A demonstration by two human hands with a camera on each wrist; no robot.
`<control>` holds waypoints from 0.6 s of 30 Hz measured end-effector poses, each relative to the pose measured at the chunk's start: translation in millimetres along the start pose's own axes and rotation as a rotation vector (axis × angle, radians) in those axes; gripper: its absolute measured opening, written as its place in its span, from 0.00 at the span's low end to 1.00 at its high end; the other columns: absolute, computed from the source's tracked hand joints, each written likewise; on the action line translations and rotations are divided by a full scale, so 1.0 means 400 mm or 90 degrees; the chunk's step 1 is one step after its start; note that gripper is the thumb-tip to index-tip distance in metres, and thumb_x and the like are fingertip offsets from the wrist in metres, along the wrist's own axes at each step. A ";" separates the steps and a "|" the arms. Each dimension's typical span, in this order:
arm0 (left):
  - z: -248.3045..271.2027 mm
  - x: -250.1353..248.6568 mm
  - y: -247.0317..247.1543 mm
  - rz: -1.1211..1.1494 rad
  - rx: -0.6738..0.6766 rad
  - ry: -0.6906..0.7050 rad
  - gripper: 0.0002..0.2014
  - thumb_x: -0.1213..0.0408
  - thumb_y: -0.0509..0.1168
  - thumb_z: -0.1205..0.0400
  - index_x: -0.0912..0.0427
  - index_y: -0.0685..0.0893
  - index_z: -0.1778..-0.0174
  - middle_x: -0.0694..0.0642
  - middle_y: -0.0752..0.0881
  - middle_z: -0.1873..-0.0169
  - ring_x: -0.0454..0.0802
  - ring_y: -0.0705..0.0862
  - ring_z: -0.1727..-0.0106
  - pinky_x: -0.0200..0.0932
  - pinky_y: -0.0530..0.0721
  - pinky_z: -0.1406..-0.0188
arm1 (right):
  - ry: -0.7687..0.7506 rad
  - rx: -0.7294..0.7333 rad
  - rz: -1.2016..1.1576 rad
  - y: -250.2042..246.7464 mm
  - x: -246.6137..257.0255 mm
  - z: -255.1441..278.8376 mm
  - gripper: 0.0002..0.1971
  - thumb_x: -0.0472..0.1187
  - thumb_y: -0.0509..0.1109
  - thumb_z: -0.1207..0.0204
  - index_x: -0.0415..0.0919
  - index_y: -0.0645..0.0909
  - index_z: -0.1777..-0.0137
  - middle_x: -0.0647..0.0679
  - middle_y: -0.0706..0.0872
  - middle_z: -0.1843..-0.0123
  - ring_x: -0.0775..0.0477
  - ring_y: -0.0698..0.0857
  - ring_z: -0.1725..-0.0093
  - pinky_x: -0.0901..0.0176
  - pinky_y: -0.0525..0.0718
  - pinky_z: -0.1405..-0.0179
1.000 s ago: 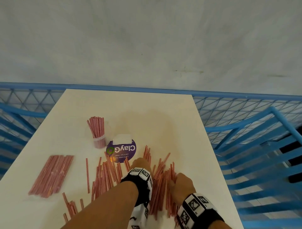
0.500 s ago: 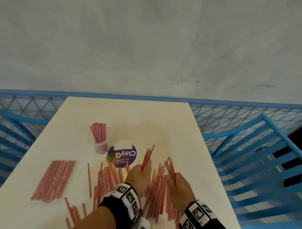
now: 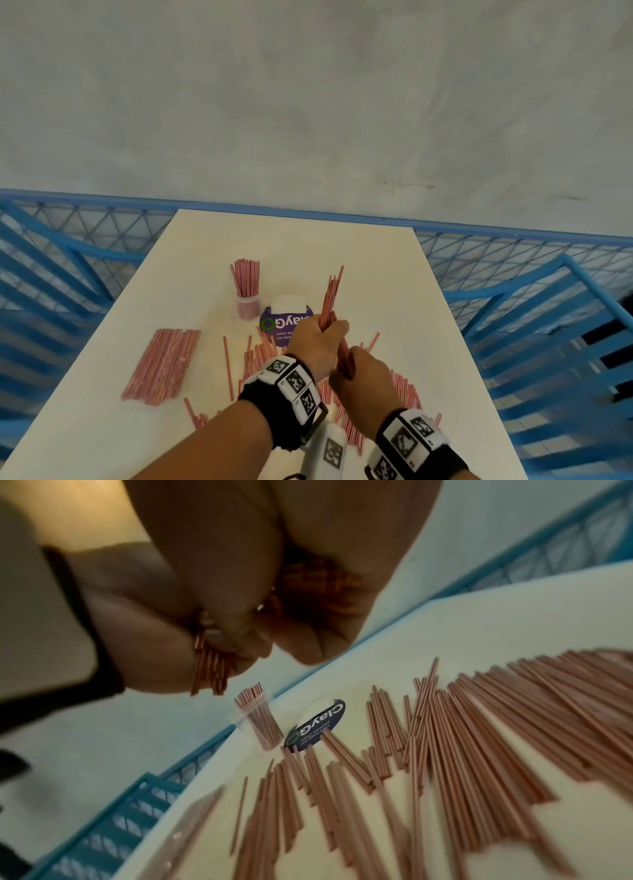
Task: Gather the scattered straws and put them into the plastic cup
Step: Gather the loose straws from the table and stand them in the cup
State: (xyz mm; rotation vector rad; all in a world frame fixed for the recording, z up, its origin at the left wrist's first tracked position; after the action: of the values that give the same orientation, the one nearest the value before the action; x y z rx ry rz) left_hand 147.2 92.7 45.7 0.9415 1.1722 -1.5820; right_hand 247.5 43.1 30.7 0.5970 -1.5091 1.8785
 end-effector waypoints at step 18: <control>0.026 -0.054 -0.097 0.069 -0.035 -0.001 0.14 0.53 0.65 0.19 0.57 0.75 0.66 0.57 0.77 0.69 0.50 0.75 0.70 0.41 0.76 0.68 | -0.074 0.253 0.089 0.070 0.083 0.045 0.08 0.40 0.65 0.20 0.41 0.79 0.61 0.50 0.83 0.65 0.57 0.84 0.69 0.69 0.84 0.66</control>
State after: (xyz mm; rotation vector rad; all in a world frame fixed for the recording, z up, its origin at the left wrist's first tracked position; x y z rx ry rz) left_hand 115.6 92.4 78.6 0.9516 1.1389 -1.4560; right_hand 203.5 28.7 39.4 0.8078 -1.2804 2.3110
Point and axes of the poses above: each hand's wrist, its own z-axis away from the middle knuckle, its own y-axis out of the palm, x = y × z, the point moved 4 cm from there along -z, towards the middle knuckle
